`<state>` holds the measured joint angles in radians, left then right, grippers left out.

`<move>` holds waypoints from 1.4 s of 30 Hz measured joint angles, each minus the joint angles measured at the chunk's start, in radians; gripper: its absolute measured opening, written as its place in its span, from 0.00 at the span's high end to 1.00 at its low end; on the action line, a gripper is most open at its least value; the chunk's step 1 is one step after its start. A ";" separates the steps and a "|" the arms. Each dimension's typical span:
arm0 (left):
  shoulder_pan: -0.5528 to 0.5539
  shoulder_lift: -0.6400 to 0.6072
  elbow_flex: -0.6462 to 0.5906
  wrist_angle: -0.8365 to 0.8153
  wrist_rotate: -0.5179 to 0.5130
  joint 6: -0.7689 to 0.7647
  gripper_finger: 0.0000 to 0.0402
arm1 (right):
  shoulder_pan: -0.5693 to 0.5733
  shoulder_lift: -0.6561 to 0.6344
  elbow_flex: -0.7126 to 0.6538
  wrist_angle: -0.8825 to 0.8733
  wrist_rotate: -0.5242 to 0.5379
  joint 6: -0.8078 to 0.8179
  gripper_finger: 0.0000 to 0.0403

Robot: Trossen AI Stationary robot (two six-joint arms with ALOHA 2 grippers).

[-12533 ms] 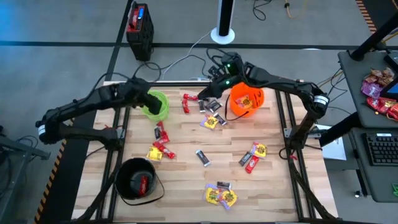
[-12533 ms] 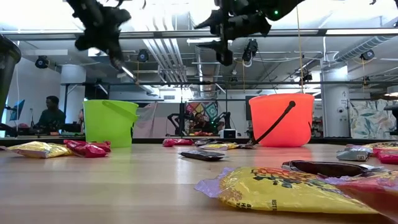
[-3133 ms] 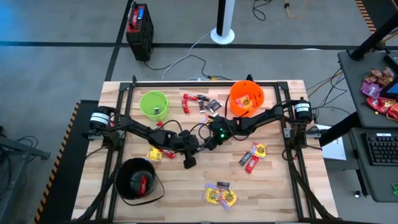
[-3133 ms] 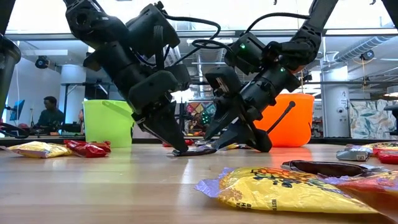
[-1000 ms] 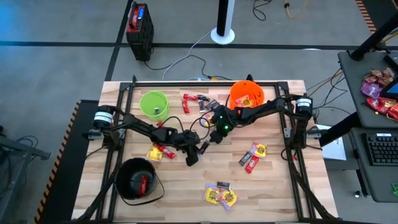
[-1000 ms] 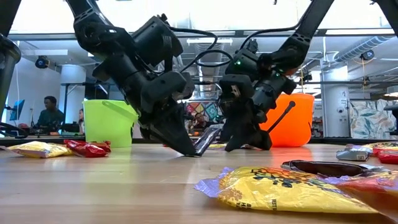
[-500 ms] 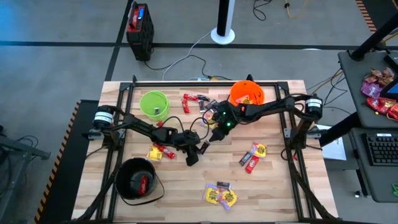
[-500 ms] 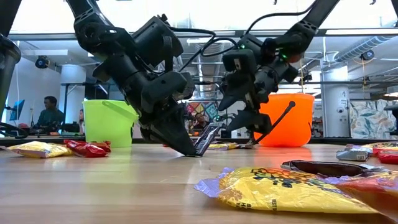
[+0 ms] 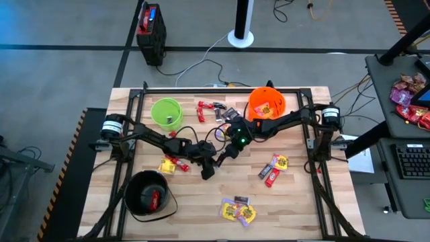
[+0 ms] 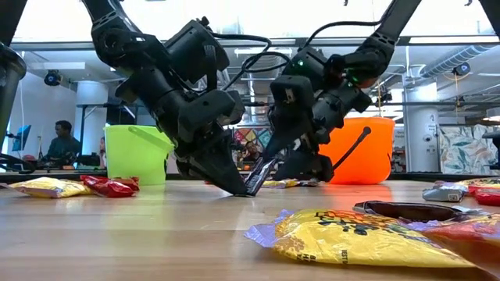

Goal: Sort candy by brand, put in halloween buckets
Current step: Put the brown candy into the green bucket

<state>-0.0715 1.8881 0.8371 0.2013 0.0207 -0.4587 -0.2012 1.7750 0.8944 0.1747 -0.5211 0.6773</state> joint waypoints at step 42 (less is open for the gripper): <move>0.067 -0.772 0.000 -0.234 -0.159 0.068 0.73 | -0.008 -0.213 0.464 -0.351 0.159 -0.523 0.97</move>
<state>-0.0044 1.1158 0.8371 -0.0326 -0.1379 -0.3902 -0.2094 1.5621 1.3586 -0.1765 -0.3618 0.1546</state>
